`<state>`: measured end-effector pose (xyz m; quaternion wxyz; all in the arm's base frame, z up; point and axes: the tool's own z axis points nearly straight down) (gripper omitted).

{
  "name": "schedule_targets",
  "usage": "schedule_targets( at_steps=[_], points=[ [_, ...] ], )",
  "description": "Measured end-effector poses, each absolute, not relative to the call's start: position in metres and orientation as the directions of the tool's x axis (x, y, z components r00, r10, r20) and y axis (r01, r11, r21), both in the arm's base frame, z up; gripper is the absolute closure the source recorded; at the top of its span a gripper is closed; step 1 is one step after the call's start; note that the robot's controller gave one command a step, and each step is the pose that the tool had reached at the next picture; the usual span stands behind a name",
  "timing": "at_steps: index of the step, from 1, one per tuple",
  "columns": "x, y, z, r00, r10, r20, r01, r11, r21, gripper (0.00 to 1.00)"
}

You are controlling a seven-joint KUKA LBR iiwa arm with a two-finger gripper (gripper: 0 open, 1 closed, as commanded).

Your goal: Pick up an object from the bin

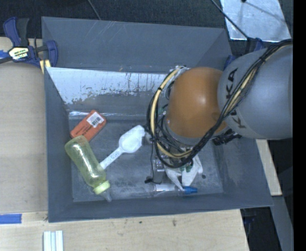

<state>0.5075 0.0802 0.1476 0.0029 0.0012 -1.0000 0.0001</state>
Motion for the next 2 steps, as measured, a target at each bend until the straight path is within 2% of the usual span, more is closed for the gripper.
schedule_targets(
  at_steps=[1, 2],
  points=[
    [0.509, 0.08, 0.152, -1.0, 0.0, -0.002, 0.0, 1.0, 0.001, 0.0],
    [0.543, 0.102, 0.103, -1.0, -0.022, -0.014, -0.022, 1.0, 0.002, 0.0]
  ],
)
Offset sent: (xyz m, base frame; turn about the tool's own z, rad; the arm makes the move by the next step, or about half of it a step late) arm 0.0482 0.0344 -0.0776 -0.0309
